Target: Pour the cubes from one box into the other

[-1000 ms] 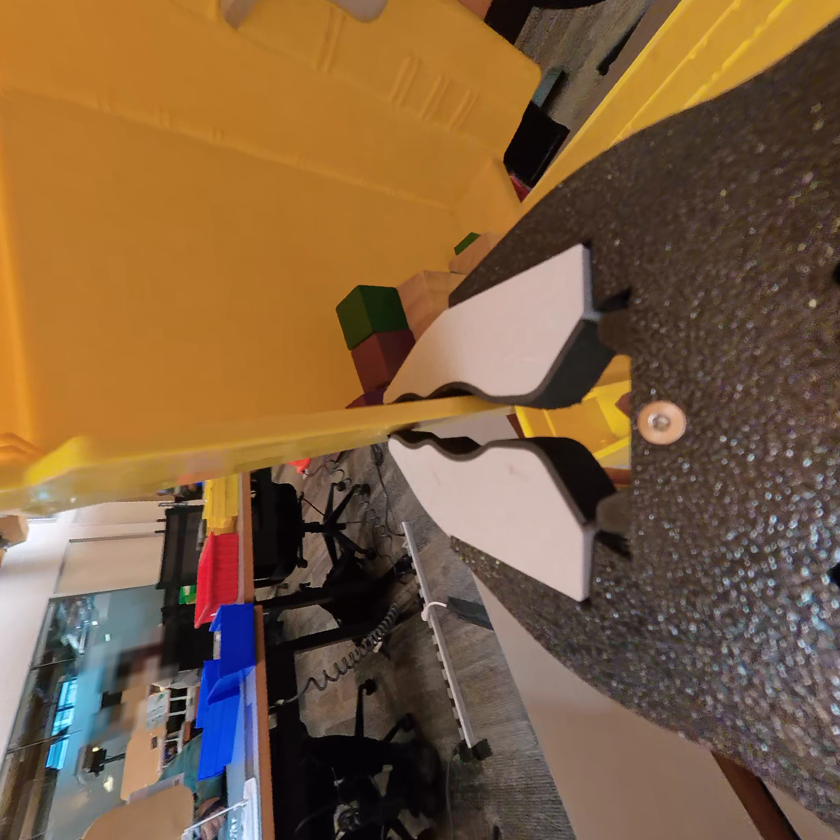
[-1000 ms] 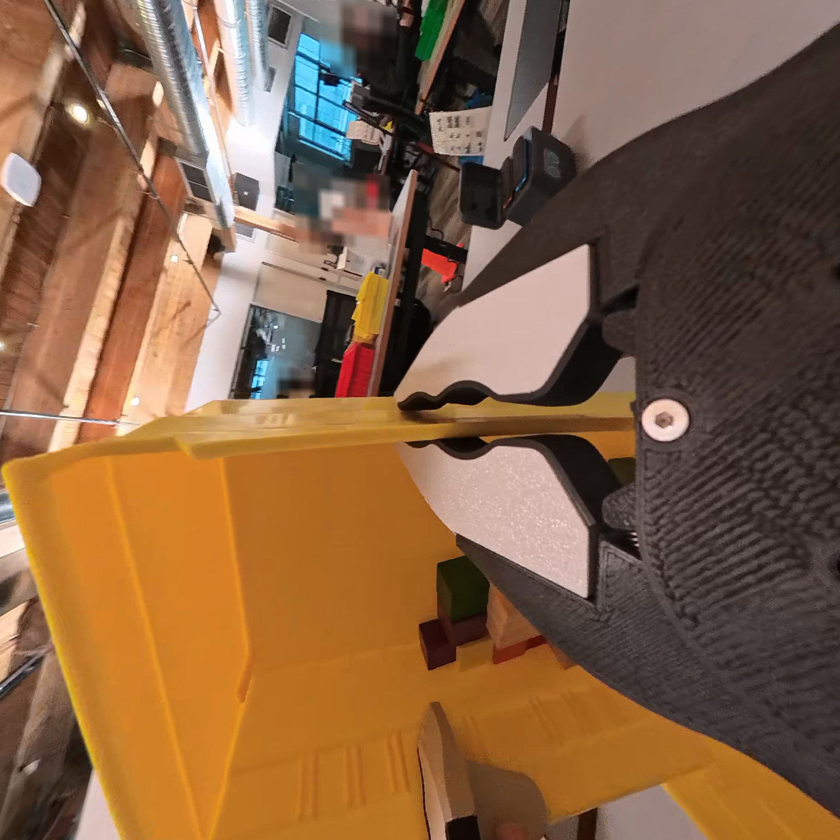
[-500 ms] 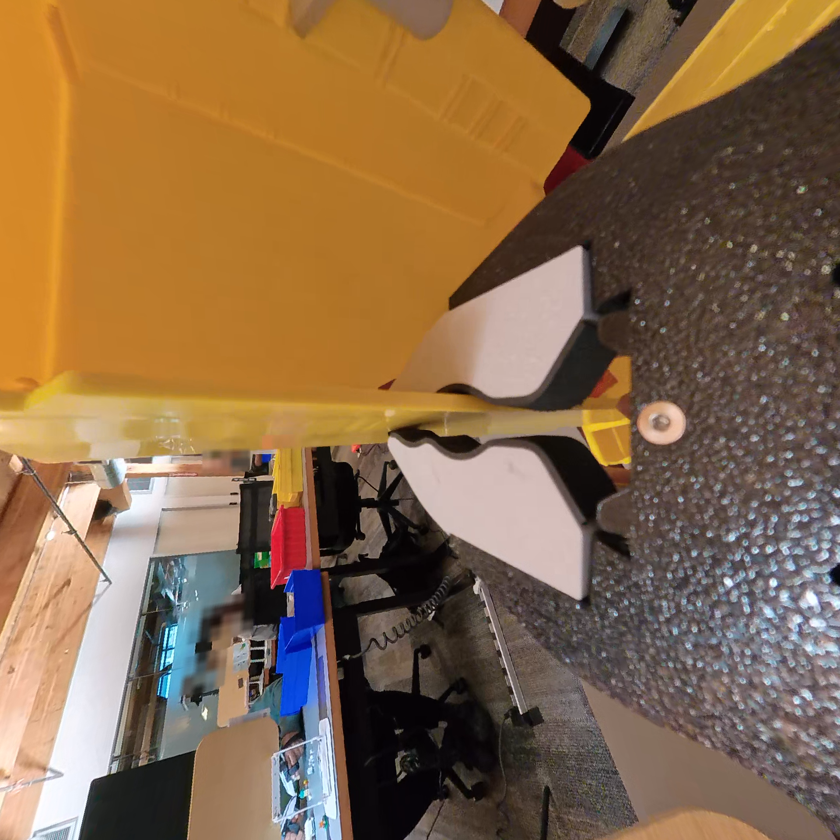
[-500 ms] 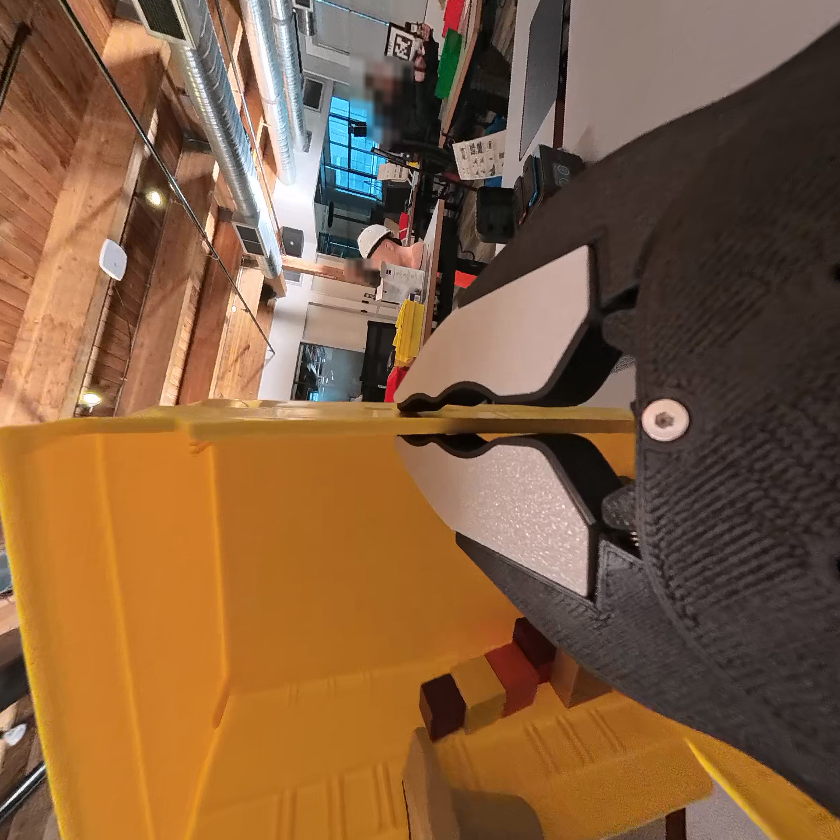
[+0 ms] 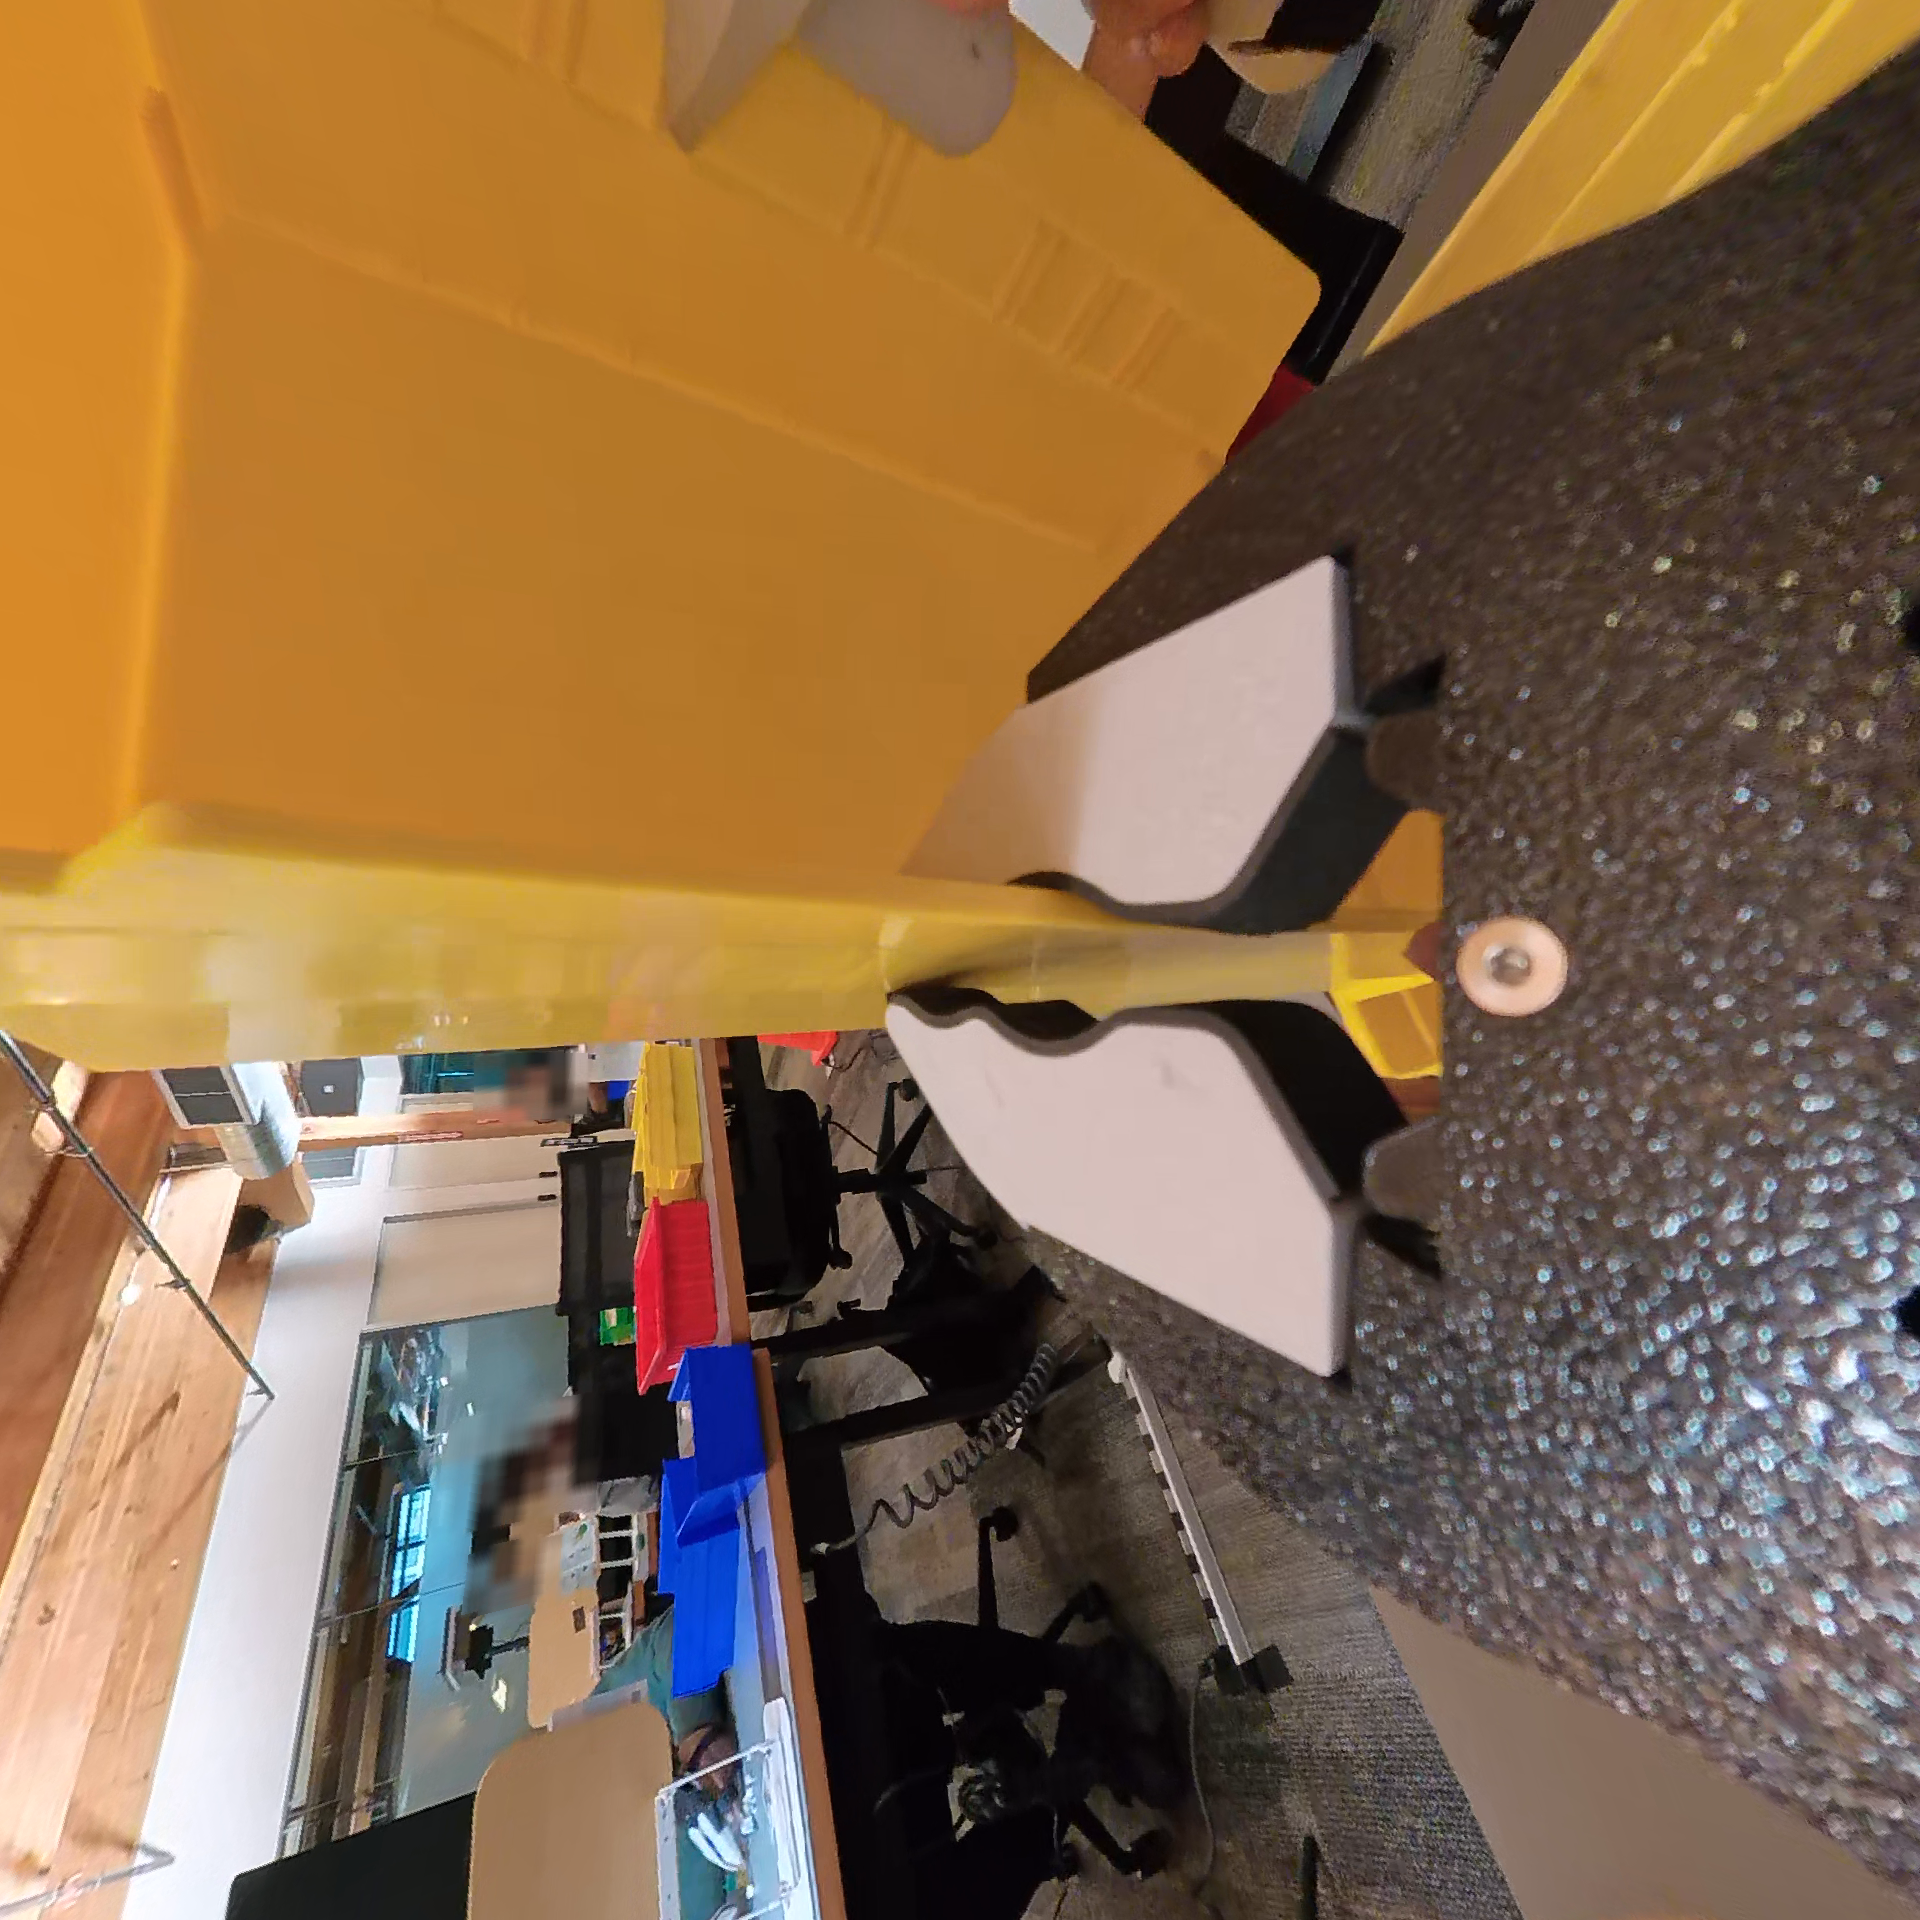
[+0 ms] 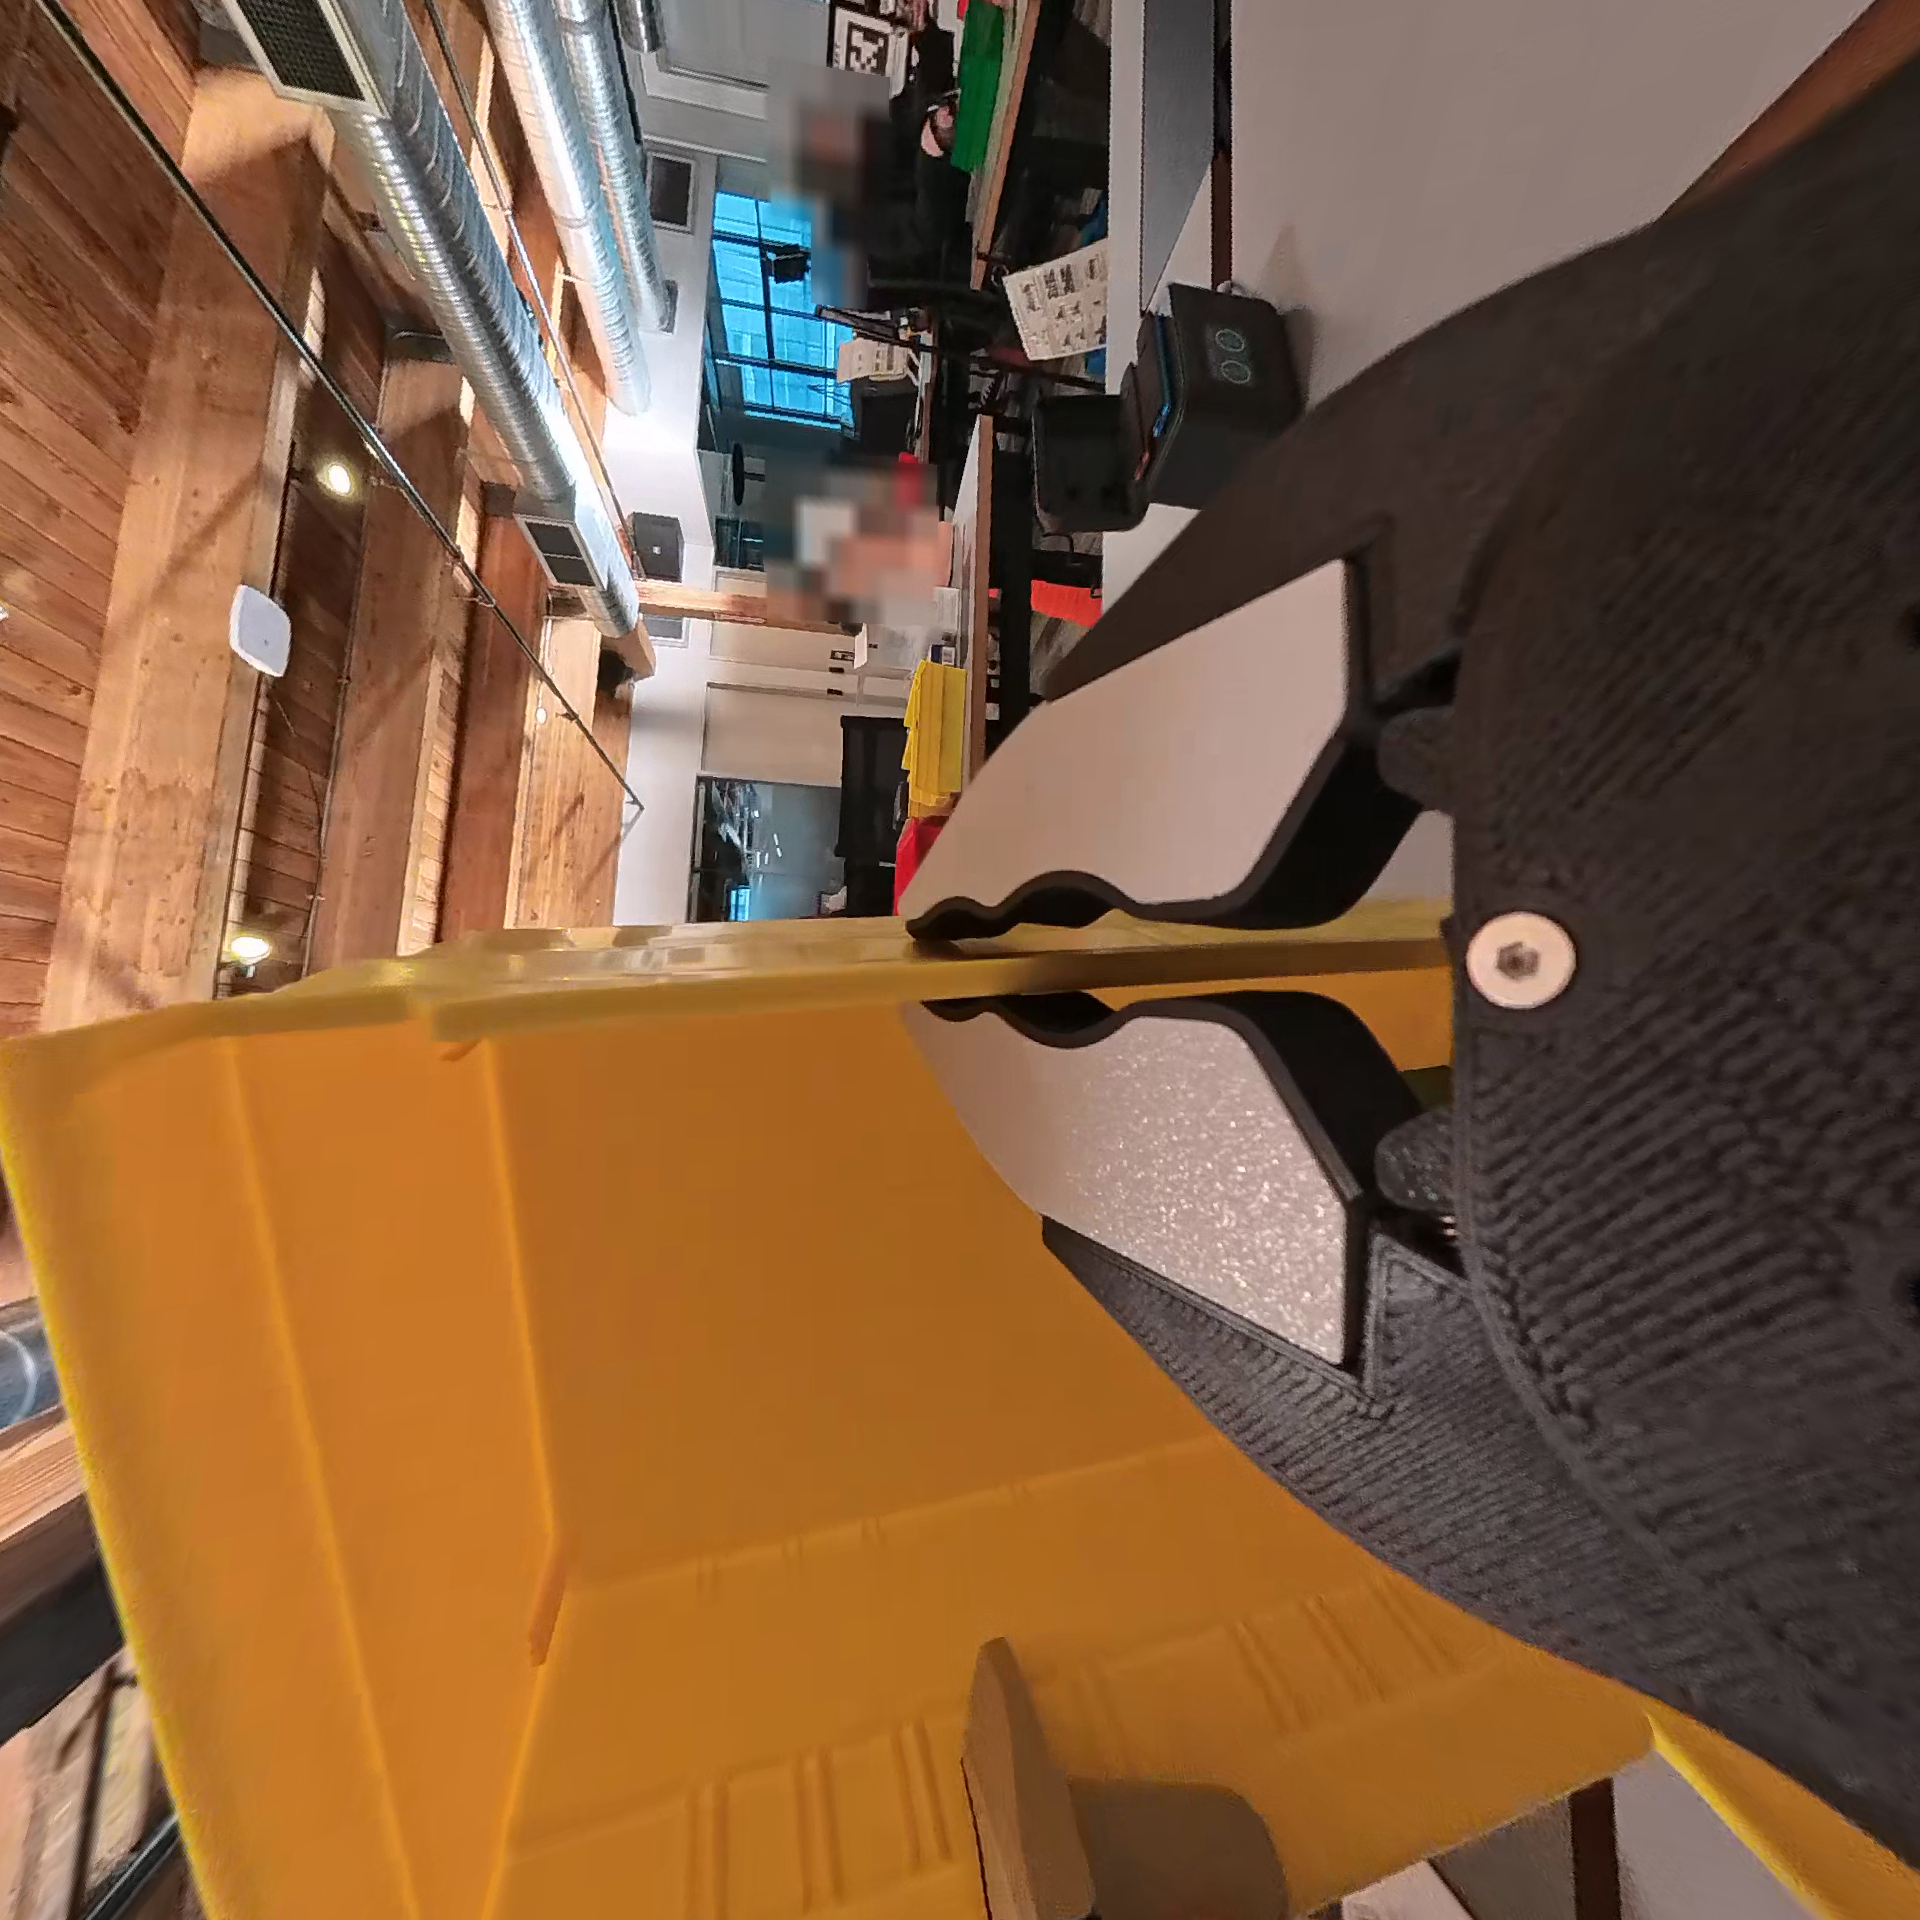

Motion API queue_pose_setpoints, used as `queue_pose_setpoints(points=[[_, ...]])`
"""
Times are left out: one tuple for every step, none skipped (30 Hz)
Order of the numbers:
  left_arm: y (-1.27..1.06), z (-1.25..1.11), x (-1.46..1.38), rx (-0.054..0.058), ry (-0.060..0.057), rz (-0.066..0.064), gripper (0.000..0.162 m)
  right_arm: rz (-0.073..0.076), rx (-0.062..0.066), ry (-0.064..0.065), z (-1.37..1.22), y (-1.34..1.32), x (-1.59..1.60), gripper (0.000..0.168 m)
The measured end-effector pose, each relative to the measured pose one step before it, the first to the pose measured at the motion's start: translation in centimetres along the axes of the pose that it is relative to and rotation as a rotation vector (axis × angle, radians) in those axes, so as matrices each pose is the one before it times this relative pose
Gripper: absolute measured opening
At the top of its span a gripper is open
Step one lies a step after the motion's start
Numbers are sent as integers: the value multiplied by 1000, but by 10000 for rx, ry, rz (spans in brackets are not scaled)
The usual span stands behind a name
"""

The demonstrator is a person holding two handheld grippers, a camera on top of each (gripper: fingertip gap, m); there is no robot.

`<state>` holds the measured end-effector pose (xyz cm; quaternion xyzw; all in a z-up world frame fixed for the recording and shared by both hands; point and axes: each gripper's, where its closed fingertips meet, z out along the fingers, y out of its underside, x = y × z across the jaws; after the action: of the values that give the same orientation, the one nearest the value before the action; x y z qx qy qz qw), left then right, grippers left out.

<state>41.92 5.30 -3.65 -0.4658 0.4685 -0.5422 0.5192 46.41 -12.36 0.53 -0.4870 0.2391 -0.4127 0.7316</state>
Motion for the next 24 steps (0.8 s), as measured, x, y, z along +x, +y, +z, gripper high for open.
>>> queue_pose_setpoints(points=[[-312,-51,0,111,-7,25,8,54,76,7,31,-163,-10,8],[-356,-98,-23,122,-43,22,8,57,90,-18,-1,-215,-90,8],[-435,-162,-54,148,-91,21,8,66,182,-24,-38,-331,-154,8],[-530,-182,-10,238,-72,62,8,47,193,24,-75,-303,-84,8],[-470,-153,79,229,0,62,8,25,169,64,-94,-232,-7,8],[-374,-131,54,153,-14,127,8,22,133,40,-81,-178,-20,8],[-254,-104,8,57,-51,133,8,-3,32,20,-64,-68,-18,8],[-209,-92,19,35,-18,62,8,-41,6,30,-58,-56,5,8],[-191,-57,37,51,35,5,8,-21,80,2,-67,-174,-2,8],[-164,-36,22,41,16,64,8,-10,82,-12,-38,-208,-23,8],[-139,-17,19,54,2,72,8,0,18,-7,22,-134,-25,8],[-130,-29,3,54,-11,14,8,-8,40,-28,5,-171,-32,8],[-128,-37,19,32,20,-51,8,-22,66,10,-15,-218,-24,8],[-111,-39,42,12,21,-13,8,-2,67,-10,5,-206,-24,8],[-67,-27,2,19,-5,-1,8,21,13,-30,43,-88,-21,8],[29,7,1,-18,7,-2,8,-1,-36,-15,53,14,16,8],[47,10,-35,-50,-4,26,8,-57,-12,-26,38,-52,-35,8],[-4,-22,-29,-35,-9,-34,8,-56,9,-36,5,-74,-64,8],[-23,-25,-11,-1,23,-55,8,-12,-31,-25,-4,15,-44,8],[41,-28,-45,-18,1,37,8,-21,-23,-43,-31,32,-61,8],[68,-43,-73,-39,-15,61,8,-54,-32,-40,-65,47,-72,8],[97,-50,-39,-66,2,-11,8,-76,-70,-10,-78,114,-52,8],[103,-48,-20,-84,6,-46,8,-35,-69,-8,-99,113,-69,8],[124,-71,-27,-102,2,-15,8,-11,-75,-10,-110,94,-76,8]])
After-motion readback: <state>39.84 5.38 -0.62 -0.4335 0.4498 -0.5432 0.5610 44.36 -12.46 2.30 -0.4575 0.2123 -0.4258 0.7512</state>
